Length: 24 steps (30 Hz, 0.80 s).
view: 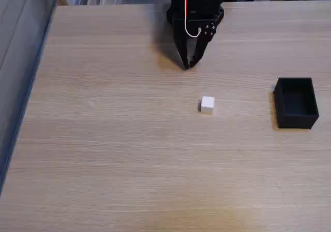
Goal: Pick a white block and place it in the black box.
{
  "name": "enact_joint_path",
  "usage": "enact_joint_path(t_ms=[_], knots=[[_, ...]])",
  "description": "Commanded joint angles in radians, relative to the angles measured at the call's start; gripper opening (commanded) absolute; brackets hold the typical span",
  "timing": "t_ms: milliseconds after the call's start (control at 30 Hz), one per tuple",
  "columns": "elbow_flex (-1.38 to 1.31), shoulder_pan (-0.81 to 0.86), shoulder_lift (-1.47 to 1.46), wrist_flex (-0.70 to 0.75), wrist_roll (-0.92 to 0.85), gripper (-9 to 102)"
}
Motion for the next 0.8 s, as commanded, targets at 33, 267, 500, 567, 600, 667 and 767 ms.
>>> enact_joint_path(t_ms=[33,267,500,567,600,667,767], knots=[[-0.087,-0.009,-0.071,-0.008,0.029,2],[-0.202,-0.037,-0.206,-0.02,0.083,6],[-0.307,-0.058,-0.348,-0.02,0.121,16],[-0.327,-0.064,-0.38,-0.021,0.137,18],[-0.339,-0.069,-0.397,-0.021,0.143,19],[-0.36,-0.075,-0.431,-0.023,0.15,21],[-0.399,-0.091,-0.499,-0.04,0.164,24]])
